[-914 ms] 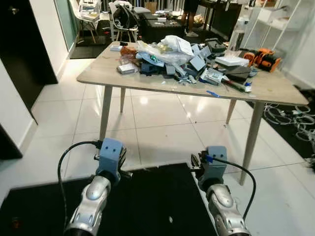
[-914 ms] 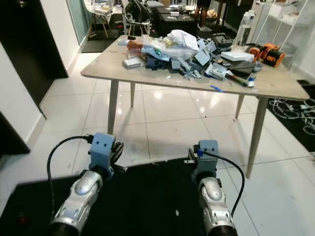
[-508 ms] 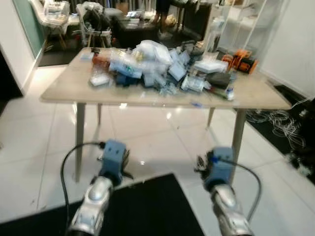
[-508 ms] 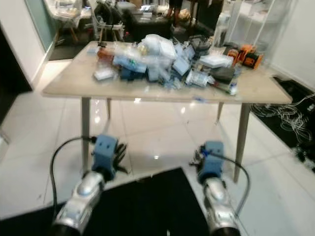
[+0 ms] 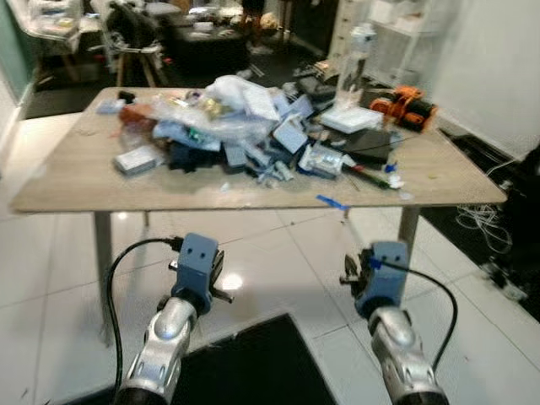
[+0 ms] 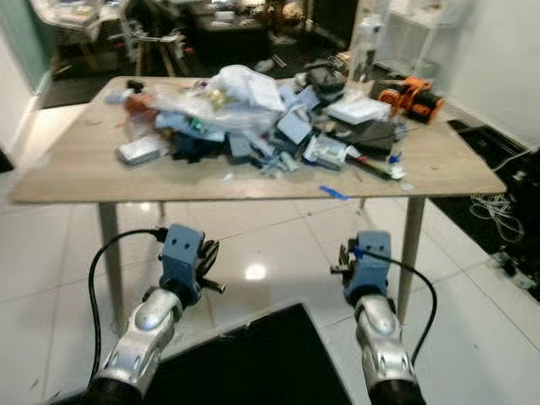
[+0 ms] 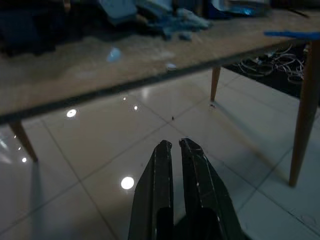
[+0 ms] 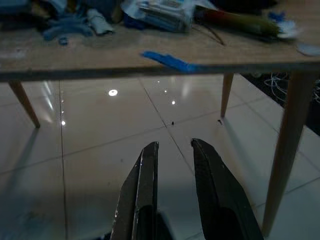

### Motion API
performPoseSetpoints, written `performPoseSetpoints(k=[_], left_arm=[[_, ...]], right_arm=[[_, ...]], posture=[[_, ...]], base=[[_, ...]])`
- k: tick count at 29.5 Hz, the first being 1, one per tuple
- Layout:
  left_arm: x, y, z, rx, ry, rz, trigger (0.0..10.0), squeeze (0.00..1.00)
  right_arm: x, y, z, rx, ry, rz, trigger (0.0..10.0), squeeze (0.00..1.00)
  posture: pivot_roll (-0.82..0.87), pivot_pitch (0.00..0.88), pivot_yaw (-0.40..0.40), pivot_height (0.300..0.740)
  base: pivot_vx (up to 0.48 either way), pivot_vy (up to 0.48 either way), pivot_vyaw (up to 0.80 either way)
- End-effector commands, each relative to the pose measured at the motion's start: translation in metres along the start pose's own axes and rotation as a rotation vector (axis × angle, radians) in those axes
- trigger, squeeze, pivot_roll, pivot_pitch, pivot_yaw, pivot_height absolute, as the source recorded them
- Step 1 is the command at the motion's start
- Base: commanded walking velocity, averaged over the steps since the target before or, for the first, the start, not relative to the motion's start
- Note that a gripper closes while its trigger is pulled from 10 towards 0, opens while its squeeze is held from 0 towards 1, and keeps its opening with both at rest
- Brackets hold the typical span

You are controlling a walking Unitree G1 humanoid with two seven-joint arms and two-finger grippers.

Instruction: Picking trash to rubbish bin

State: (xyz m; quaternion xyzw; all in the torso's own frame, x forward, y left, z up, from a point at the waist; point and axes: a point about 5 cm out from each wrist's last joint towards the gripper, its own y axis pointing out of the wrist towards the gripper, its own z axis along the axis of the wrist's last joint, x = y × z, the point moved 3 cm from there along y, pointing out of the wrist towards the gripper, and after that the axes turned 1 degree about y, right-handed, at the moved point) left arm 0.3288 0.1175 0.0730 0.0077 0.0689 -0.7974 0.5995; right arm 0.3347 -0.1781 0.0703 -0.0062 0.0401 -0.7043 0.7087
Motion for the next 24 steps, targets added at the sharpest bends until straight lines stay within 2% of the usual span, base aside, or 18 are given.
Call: performPoseSetpoints(k=[1,6,10,12,18,24], left_arm=[[-0.001,-0.001,-0.004,-0.018,0.004,0.004,10.0,0.0],[-0.001,-0.002,-0.004,-0.019,0.002,0.007,10.0,0.0],[-0.002,-0.003,-0.004,-0.019,0.003,0.008,10.0,0.0],[-0.003,-0.003,-0.004,-0.018,0.003,0.011,10.0,0.0],[-0.007,-0.003,-0.003,-0.013,0.003,0.021,10.0,0.0],[-0.007,-0.003,0.002,0.017,-0.013,0.021,10.0,0.0]], right_arm=[[-0.006,-0.001,-0.005,-0.024,-0.001,0.022,10.0,0.0],[-0.019,0.0,-0.005,-0.032,-0.083,0.1,10.0,0.0],[-0.023,0.0,-0.004,-0.021,-0.065,0.105,10.0,0.0],[-0.022,-0.001,-0.002,-0.007,-0.02,0.094,10.0,0.0],[-0.022,-0.001,-0.001,-0.001,-0.024,0.109,10.0,0.0],[-0.026,0.001,0.011,0.045,-0.033,0.141,10.0,0.0]], posture=[[-0.05,0.041,0.008,0.74],[-0.05,0.043,0.007,0.74],[-0.05,0.043,0.007,0.74],[-0.04,0.044,0.006,0.74],[-0.04,0.045,0.008,0.74],[-0.04,0.047,0.012,0.74]], base=[[0.461,0.0,0.0],[0.462,0.0,0.64],[0.461,0.0,0.8],[0.461,0.0,0.0],[0.463,0.0,0.0],[0.437,0.0,0.0]])
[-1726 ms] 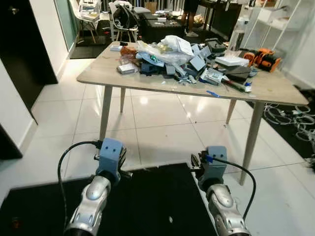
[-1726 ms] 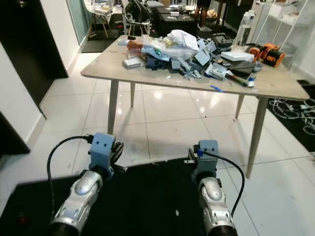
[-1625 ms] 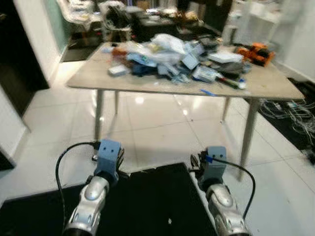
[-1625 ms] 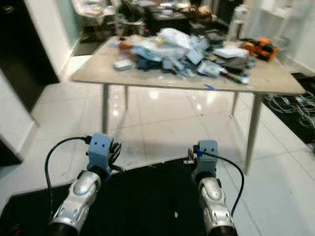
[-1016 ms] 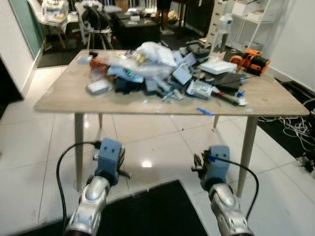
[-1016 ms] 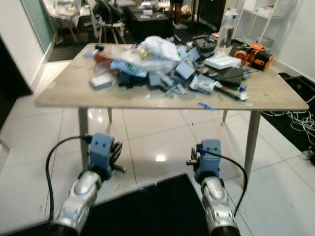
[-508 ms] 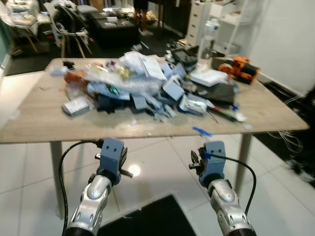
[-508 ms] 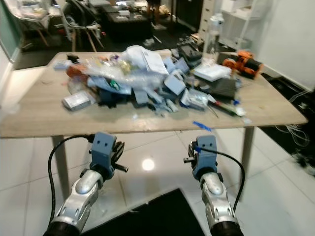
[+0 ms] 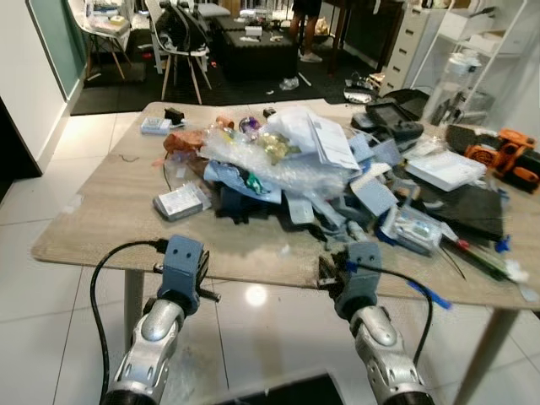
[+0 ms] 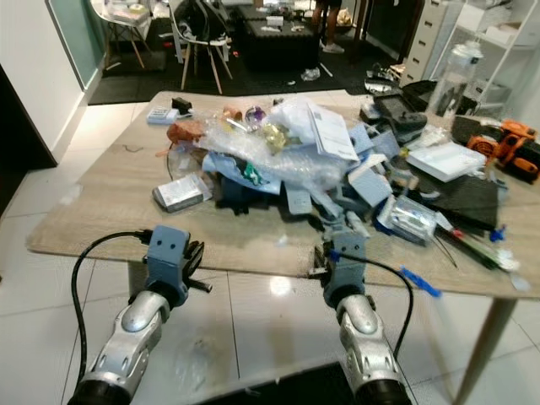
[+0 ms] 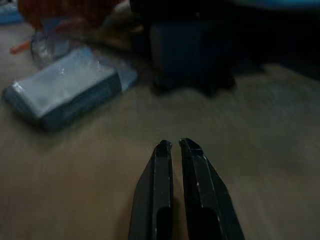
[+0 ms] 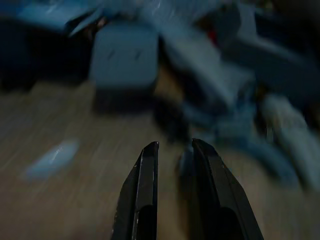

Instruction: Picking trash to rubbish bin

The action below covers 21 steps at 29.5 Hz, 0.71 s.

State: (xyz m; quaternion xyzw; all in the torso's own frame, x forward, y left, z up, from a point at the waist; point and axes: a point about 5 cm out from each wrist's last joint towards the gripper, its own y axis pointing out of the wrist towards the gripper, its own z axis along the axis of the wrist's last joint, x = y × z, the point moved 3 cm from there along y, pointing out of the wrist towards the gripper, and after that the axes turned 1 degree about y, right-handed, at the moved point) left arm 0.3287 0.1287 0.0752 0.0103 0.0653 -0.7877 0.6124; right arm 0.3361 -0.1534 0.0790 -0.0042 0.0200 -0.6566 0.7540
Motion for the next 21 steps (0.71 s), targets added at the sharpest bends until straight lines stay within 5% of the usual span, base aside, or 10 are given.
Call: performPoseSetpoints(k=[1,21], left_arm=[[0.0042,0.0002,0.0018,0.011,-0.012,-0.012,10.0,0.0],[0.0029,-0.0032,0.0099,0.067,-0.015,-0.036,10.0,0.0]], right_arm=[[-0.0015,0.0003,0.0054,0.024,-0.009,0.015,10.0,0.0],[-0.0112,-0.0015,0.0074,0.033,-0.016,0.054,10.0,0.0]], posture=[[-0.04,0.047,0.012,0.74],[-0.04,0.05,0.014,0.74]], base=[[0.352,0.0,0.0],[0.0,0.0,0.0]])
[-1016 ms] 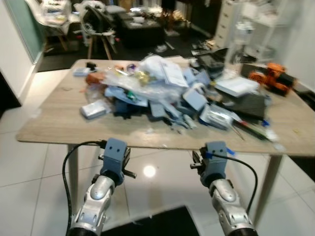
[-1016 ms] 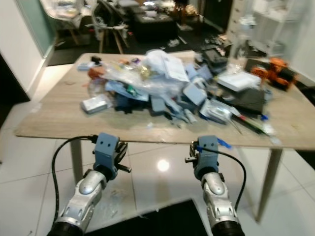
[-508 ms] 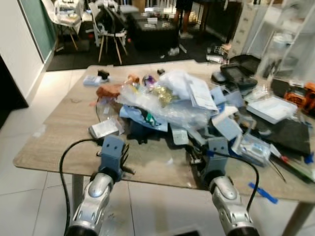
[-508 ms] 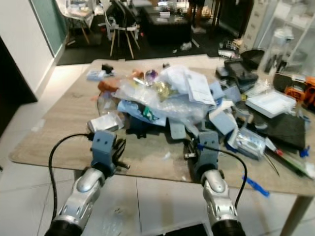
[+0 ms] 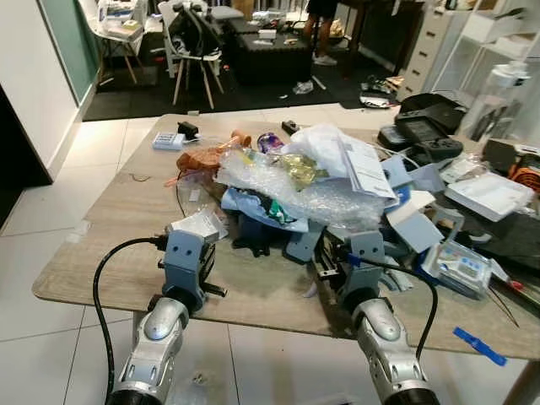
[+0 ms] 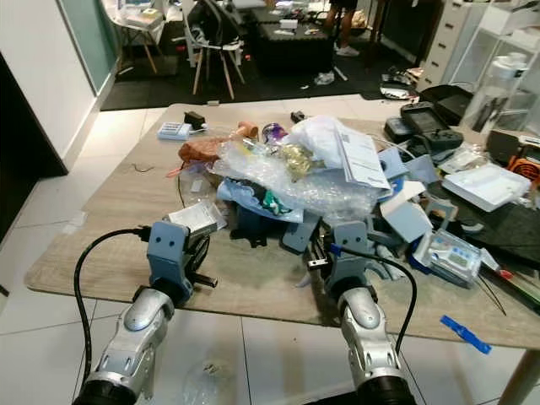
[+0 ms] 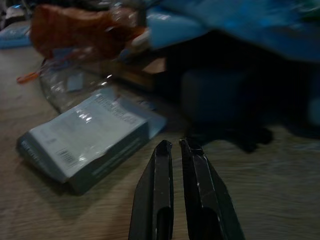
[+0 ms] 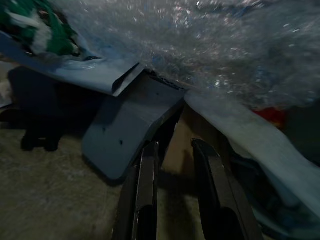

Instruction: Picking trash to rubbish bin

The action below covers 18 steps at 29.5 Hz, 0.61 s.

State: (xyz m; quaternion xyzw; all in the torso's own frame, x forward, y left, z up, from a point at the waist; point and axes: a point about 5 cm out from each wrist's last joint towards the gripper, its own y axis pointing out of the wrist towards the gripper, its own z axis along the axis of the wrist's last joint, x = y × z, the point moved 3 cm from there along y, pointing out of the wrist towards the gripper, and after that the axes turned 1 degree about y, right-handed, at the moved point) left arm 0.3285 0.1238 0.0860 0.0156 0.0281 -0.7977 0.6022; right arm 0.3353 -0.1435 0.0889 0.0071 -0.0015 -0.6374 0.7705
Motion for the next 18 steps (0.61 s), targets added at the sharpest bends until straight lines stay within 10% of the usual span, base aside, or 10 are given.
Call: performPoseSetpoints(k=[1,18], left_arm=[[0.0,-0.003,-0.002,-0.001,0.02,-0.016,10.0,0.0],[0.007,-0.003,-0.003,-0.008,0.029,-0.075,10.0,0.0]], right_arm=[[-0.004,-0.002,-0.004,-0.023,0.004,0.012,10.0,0.0],[-0.014,-0.009,-0.009,-0.153,-0.045,0.025,10.0,0.0]], posture=[[-0.04,0.048,0.014,0.74],[-0.05,0.038,0.019,0.74]], base=[[0.0,0.0,0.0],[0.0,-0.169,0.0]])
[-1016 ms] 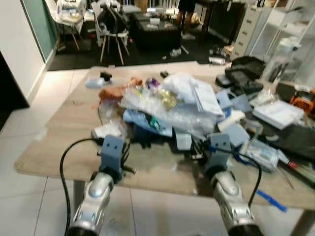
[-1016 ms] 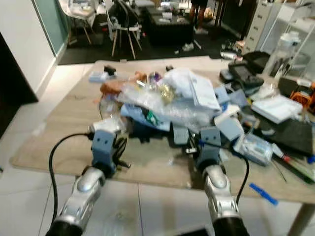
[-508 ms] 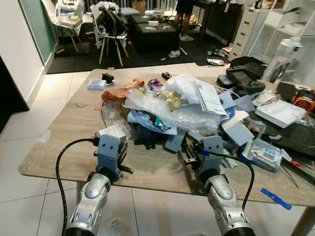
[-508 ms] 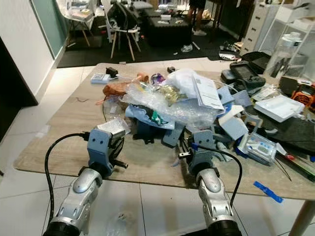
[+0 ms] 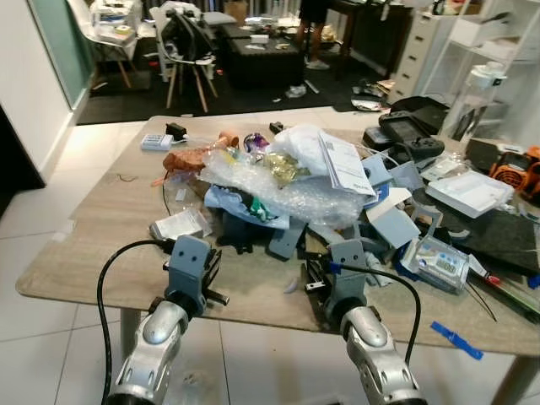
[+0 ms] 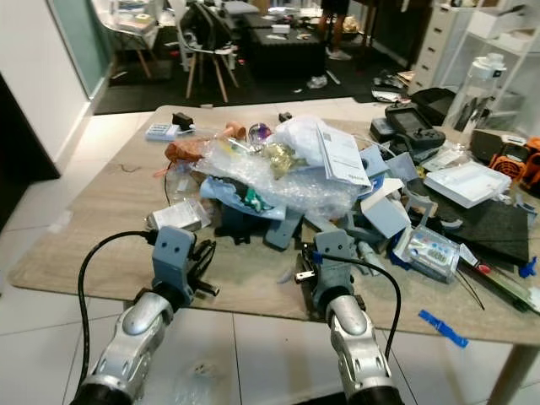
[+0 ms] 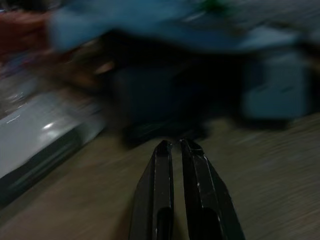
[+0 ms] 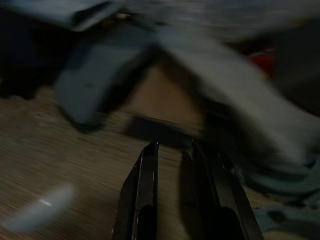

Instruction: Picking trash to rubbish bin

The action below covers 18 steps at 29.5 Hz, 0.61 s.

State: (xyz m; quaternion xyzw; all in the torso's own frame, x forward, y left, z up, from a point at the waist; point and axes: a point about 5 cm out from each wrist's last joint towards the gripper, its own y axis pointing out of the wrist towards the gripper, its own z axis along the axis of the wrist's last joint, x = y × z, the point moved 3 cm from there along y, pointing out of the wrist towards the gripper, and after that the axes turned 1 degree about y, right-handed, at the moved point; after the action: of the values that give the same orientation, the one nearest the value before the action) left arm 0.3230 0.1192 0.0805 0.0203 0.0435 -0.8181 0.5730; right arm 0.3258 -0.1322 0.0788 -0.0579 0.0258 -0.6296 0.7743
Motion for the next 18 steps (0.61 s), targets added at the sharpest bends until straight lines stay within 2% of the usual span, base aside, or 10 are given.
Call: performPoseSetpoints(k=[1,3,5,9,16,17,18], left_arm=[[0.0,0.002,0.003,0.012,0.004,-0.003,10.0,0.0],[0.0,0.002,0.004,0.014,0.004,-0.002,10.0,0.0],[-0.001,0.002,0.006,0.021,0.005,-0.003,10.0,0.0],[-0.003,0.004,0.007,0.025,0.012,0.0,10.0,0.0],[-0.011,0.006,0.012,0.036,0.029,0.016,10.0,0.0],[-0.013,0.007,0.013,0.038,0.03,0.017,10.0,0.0],[-0.014,0.007,0.014,0.042,0.03,0.017,10.0,0.0]], right_arm=[[-0.003,-0.002,0.003,-0.022,-0.022,0.031,10.0,0.0],[-0.004,-0.002,0.004,-0.028,-0.038,0.048,10.0,0.0],[-0.011,-0.004,0.007,-0.055,-0.107,0.118,10.0,0.0],[-0.018,-0.004,0.014,-0.054,-0.18,0.191,10.0,0.0],[-0.024,-0.007,0.025,-0.075,-0.291,0.3,10.0,0.02],[-0.024,-0.009,0.027,-0.091,-0.293,0.313,10.0,1.0],[-0.023,-0.011,0.029,-0.11,-0.298,0.328,10.0,1.0]], posture=[[-0.05,0.039,0.02,0.74],[-0.05,0.039,0.02,0.74],[-0.05,0.043,0.021,0.74],[-0.05,0.048,0.02,0.74],[-0.05,0.052,0.015,0.74],[-0.05,0.053,0.014,0.74],[-0.05,0.054,0.014,0.74]], base=[[0.0,0.0,0.0],[0.0,0.0,0.0],[0.0,0.0,0.0],[0.0,0.0,0.0],[0.0,0.0,0.0],[0.0,0.0,0.0],[0.0,0.0,0.0]])
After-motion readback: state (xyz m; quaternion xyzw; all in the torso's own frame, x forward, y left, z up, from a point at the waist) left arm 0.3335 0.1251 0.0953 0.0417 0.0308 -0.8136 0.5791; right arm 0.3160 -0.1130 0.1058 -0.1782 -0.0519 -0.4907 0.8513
